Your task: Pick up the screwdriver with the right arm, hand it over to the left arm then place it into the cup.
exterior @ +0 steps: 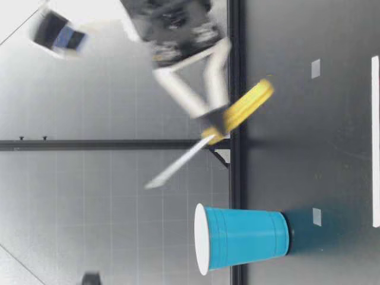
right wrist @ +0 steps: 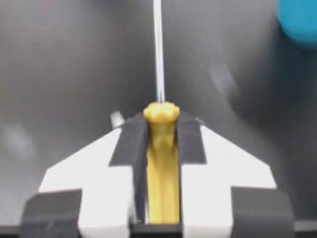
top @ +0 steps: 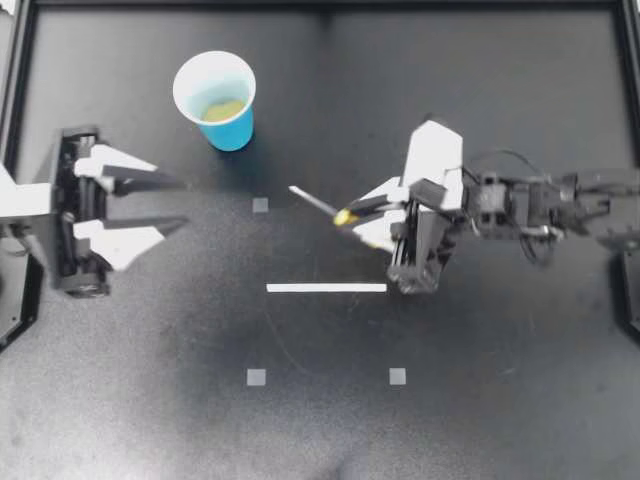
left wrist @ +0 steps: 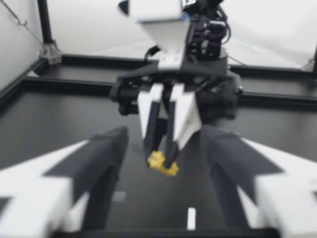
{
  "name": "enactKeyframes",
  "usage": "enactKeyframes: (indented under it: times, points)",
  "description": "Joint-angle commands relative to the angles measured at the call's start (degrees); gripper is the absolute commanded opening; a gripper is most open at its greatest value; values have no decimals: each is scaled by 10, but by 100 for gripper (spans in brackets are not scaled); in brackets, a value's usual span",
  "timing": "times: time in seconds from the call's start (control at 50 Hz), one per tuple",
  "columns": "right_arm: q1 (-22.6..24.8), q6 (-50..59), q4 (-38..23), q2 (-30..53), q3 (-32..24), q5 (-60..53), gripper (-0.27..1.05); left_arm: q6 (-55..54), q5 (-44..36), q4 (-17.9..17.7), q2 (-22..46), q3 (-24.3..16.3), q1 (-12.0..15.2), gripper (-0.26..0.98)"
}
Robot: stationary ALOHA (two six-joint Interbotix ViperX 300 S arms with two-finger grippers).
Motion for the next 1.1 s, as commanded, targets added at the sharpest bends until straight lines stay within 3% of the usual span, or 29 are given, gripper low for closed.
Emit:
enactKeyframes:
  times: [0.0,0.14,0.42,0.72,0.96,1.08]
  points:
    - [14,11,0,-9,-4,-76,4,-4,-18,-1,21,-25,1,68]
    - [26,16,-3,-4,-10,-140,4,-12,-59,-1,59,-39,1,68]
    - [28,11,-27,5,-39,-156,4,-55,-143,13,126,-66,1,68]
    - [27,-6,-40,18,-70,-156,4,-98,-156,51,188,-116,-1,68]
    - [25,-25,-36,13,-71,-156,4,-100,-169,55,192,-121,-9,67]
    - [24,-25,-36,13,-71,-156,4,-100,-171,55,193,-121,-10,58]
